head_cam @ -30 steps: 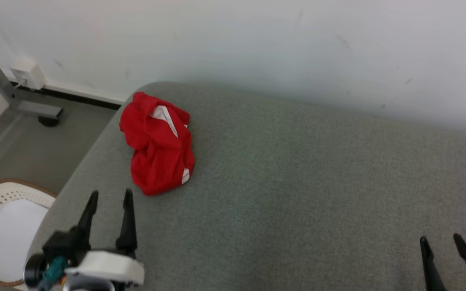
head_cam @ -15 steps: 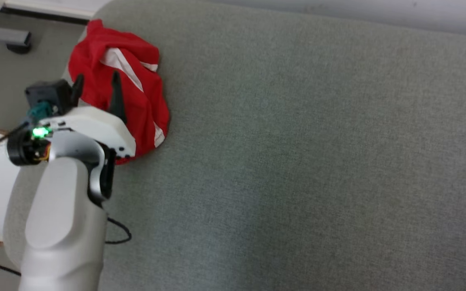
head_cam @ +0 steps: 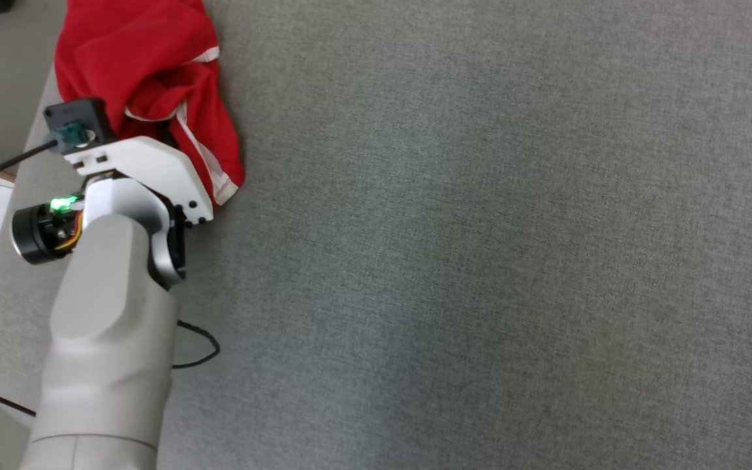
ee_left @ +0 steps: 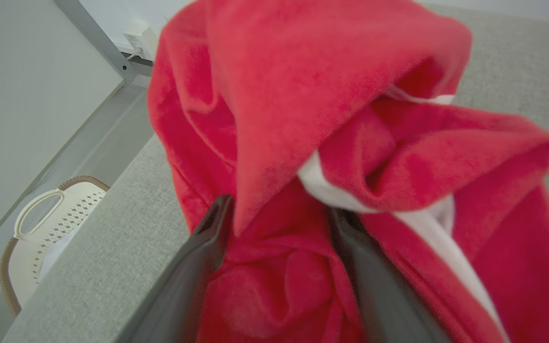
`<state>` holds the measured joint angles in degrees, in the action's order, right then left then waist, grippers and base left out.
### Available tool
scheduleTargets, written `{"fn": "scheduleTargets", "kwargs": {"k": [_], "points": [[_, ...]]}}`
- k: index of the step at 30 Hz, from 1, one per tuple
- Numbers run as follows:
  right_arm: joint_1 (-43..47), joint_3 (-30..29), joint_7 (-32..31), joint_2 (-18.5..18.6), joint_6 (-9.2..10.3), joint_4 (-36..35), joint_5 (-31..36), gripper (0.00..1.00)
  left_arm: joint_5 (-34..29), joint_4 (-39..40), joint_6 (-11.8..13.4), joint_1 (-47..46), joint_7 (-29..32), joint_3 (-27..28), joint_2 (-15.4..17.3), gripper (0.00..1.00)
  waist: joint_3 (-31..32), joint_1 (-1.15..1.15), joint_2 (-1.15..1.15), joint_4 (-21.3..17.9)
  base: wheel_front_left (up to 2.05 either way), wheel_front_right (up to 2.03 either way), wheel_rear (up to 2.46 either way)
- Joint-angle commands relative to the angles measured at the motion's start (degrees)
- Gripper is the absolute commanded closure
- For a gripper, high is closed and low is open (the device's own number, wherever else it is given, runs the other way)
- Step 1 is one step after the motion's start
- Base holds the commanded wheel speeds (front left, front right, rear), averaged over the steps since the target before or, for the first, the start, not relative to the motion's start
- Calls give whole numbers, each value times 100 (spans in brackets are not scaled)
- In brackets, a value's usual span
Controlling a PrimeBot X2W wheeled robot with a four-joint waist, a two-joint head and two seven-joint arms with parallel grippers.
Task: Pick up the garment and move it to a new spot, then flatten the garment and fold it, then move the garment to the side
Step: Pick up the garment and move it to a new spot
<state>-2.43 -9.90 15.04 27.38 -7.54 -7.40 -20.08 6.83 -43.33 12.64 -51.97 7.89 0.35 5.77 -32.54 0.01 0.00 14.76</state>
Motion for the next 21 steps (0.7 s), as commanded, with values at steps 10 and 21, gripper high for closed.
{"fn": "scheduleTargets", "kwargs": {"k": [10, 21], "points": [[-92, 7, 15, -116, 13, 128, -6, 0, 252, -530, -339, -317, -535, -60, -2, 100, 299, -1, 0, -126, 0, 0, 0], [1, 395, 14, -771, 13, 583, 217, 0, 340, -249, -695, -361, -982, -137, 258, 100, 1695, -1, 0, -433, 0, 0, 0]]}}
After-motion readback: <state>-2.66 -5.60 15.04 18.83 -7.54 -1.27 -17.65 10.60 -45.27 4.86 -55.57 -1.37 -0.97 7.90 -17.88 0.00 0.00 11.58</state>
